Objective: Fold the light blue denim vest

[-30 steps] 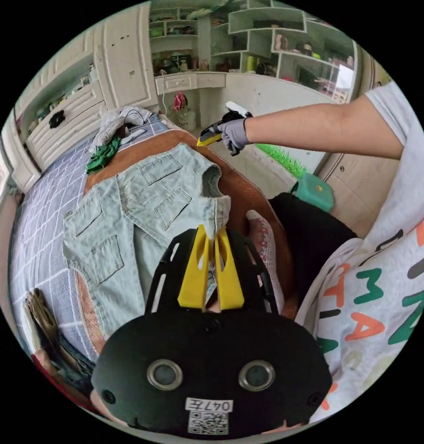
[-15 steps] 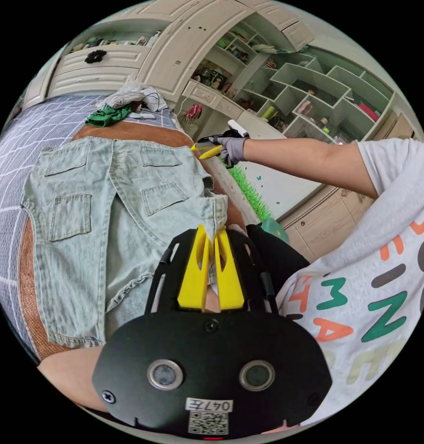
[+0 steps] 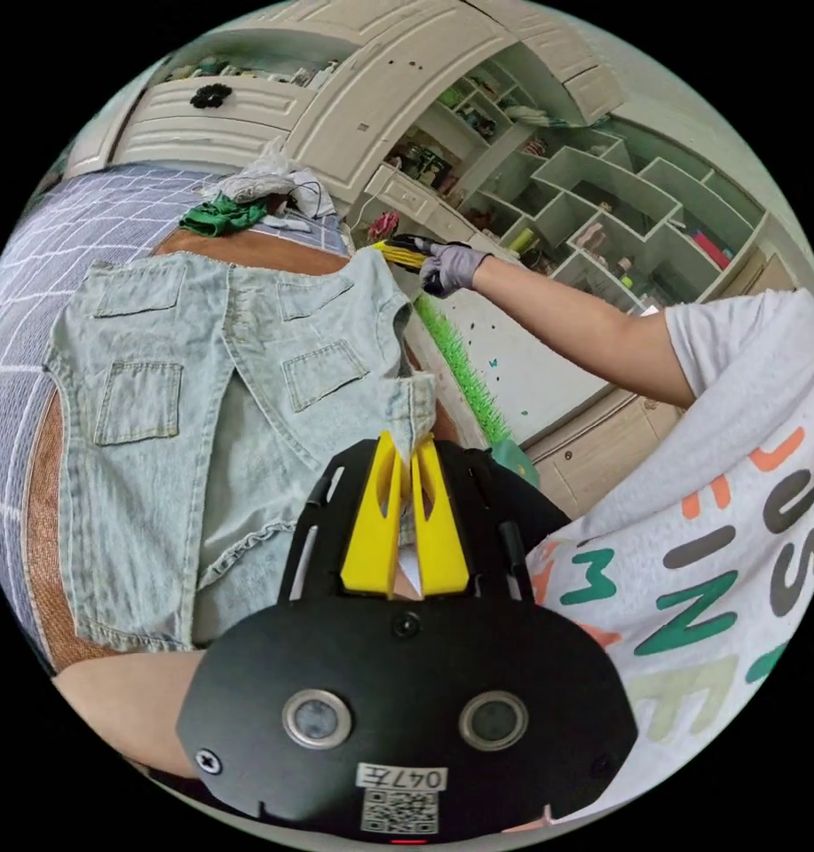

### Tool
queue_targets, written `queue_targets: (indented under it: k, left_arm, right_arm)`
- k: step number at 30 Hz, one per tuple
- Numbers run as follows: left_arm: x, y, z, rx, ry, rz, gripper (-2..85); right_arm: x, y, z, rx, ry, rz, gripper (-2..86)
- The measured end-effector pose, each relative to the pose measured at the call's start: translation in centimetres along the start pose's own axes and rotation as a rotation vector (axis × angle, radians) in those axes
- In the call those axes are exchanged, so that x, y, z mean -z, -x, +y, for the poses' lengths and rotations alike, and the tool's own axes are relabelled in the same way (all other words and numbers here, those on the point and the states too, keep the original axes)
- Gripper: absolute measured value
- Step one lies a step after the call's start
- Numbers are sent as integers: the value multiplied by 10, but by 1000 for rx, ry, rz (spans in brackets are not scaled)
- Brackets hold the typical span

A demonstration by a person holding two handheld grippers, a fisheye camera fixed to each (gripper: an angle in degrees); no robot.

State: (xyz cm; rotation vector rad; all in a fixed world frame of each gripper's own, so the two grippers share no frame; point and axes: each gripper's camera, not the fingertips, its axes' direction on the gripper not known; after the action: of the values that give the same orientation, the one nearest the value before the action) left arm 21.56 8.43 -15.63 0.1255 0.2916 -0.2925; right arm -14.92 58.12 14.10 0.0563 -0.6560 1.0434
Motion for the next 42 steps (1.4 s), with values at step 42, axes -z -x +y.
queue_targets:
  k: [42]
  left_arm:
    - [-88, 169, 215, 1005, -369, -67, 26]
  right_arm:
    - [-248, 336, -224, 375, 633, -553, 29]
